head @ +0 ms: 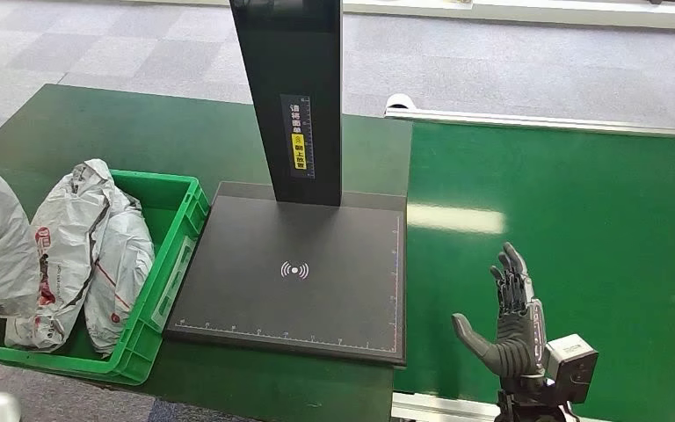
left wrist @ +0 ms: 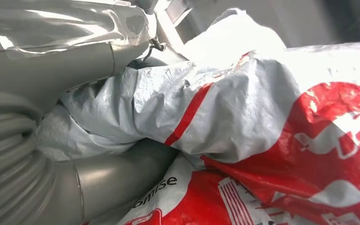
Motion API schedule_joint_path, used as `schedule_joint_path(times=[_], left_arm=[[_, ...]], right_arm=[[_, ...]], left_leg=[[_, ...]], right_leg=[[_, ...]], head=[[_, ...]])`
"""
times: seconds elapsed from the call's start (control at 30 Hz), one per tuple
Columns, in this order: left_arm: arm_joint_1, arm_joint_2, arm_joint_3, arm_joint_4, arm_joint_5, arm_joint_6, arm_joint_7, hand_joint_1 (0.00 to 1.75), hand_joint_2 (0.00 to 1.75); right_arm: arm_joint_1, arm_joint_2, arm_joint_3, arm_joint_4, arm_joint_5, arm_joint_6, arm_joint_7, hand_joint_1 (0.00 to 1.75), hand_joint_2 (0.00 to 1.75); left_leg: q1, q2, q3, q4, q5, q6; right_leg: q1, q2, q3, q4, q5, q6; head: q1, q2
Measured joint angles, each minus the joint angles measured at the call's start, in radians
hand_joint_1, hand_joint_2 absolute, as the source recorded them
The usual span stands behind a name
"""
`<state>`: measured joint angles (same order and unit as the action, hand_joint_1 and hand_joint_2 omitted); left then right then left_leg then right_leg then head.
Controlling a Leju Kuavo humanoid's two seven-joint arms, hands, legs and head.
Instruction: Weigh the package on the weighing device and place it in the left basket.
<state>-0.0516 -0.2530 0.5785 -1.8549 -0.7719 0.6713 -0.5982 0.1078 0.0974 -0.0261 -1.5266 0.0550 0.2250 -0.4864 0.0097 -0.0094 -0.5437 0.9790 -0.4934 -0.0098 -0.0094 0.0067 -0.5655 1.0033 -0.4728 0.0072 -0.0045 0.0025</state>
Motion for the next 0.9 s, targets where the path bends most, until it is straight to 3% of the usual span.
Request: schedule_joint_path(times=[0.07,0.13,0.2,0.33,0.53,0.87,0.9], left_arm=[[0.009,0.017,-0.017,0.066,-0.074,-0.134,0.208,1.75,1.75],[0.022,0.043,-0.048,0.132,-0.14,-0.349,0.416,1.75,1.75],[0.031,0.061,-0.08,0.187,-0.169,-0.488,0.493,1.75,1.75],[0.035,0.086,-0.113,0.243,-0.206,-0.529,0.524,1.75,1.75],[0.03,0.132,-0.155,0.309,-0.288,-0.706,0.619,1.75,1.75],[0.022,0.176,-0.181,0.358,-0.282,-0.836,0.618,1.75,1.75],[0.021,0.179,-0.183,0.36,-0.281,-0.842,0.616,1.4,1.75]], right_arm=[[0.005,0.007,-0.013,-0.007,0.017,0.016,0.001,0.0,1.75],[0.002,0.014,-0.027,-0.01,0.033,0.033,0.005,0.0,1.75],[-0.002,0.02,-0.039,-0.01,0.042,0.043,0.009,0.0,1.75],[-0.005,0.03,-0.053,-0.01,0.048,0.053,0.013,0.0,1.75],[-0.026,0.036,-0.061,-0.005,0.058,0.066,0.016,0.0,1.75],[-0.039,0.039,-0.062,0.0,0.061,0.07,0.036,0.0,1.75],[-0.039,0.039,-0.062,0.0,0.061,0.069,0.036,0.0,1.75]], left_leg=[[0.0,0.0,0.0,0.0,0.0,0.0],[0.0,0.0,0.0,0.0,0.0,0.0],[0.001,0.0,0.0,0.0,0.0,0.0],[0.0,0.0,0.0,0.0,0.0,0.0],[0.0,-0.001,0.002,0.0,0.0,0.0],[0.0,-0.005,0.011,-0.001,0.0,0.0],[0.0,-0.006,0.012,-0.001,0.0,0.0]], right_leg=[[0.0,0.0,0.0,0.0,0.0,0.0],[0.0,0.0,0.0,0.0,0.0,0.0],[0.001,0.0,0.0,0.0,0.0,0.0],[0.0,0.0,0.001,0.0,0.0,0.0],[0.0,-0.001,0.003,0.0,0.0,0.0],[-0.001,-0.006,0.015,0.0,-0.002,-0.001],[-0.001,-0.006,0.016,0.0,-0.002,-0.001]], head=[[0.0,0.0],[0.0,0.0],[0.0,0.0],[0.0,0.0],[0.0,0.0],[0.0,0.0],[0.0,0.0]])
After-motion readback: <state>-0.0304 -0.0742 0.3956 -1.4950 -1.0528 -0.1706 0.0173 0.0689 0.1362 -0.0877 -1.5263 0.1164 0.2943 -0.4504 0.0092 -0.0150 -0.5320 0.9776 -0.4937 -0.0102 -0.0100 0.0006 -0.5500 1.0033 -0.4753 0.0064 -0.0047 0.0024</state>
